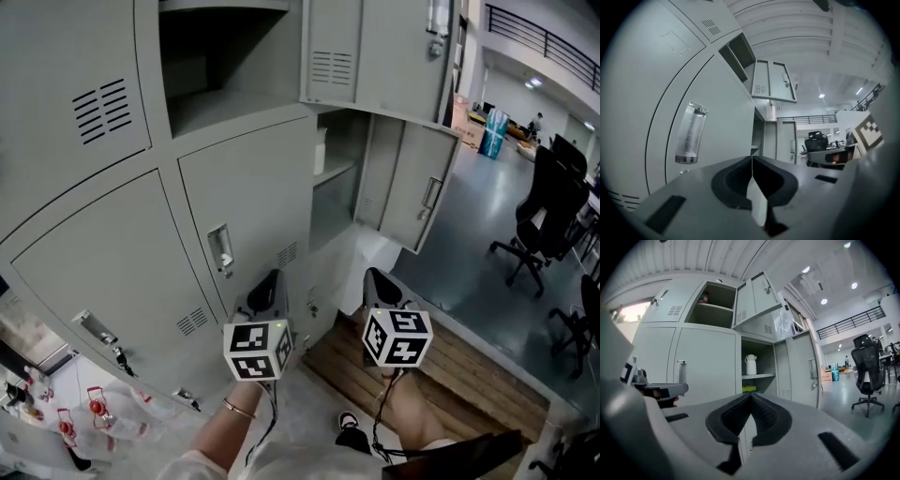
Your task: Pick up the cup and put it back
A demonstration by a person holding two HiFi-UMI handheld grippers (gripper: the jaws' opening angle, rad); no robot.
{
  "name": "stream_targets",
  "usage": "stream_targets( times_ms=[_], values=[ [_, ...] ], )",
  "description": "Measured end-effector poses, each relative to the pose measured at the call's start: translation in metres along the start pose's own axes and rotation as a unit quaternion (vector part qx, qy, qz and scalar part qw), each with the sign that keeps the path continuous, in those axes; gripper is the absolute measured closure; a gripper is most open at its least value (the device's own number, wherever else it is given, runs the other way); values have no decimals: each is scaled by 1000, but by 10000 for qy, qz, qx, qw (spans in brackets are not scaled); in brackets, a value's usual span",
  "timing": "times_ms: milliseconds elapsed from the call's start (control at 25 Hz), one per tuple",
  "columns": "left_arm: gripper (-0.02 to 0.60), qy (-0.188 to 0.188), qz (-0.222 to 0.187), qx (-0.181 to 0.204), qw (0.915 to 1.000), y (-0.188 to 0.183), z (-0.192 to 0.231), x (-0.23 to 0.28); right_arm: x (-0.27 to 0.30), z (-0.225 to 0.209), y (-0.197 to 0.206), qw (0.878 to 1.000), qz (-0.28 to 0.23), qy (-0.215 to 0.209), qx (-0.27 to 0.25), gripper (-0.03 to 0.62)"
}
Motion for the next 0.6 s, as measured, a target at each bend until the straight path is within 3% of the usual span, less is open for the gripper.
stream_targets(
  times_ms=[440,600],
  values=[
    [571,-1192,32,-46,9928,-9,5,64,107,-26,-40,9933,249,-1106,-222,602],
    [571,-1460,98,0,9892,-12,-3,77,126,-33,-44,9889,327,-1431,-220,602]
  ],
)
Point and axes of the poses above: the fingertips, and each gripper's own axes: x forward along the fingers, z to its left, y out of its underside, the point moved 5 cm from there along -x, backward along the fingers, and after that the axes turned 15 degrees about x, right-handed, at the moved point
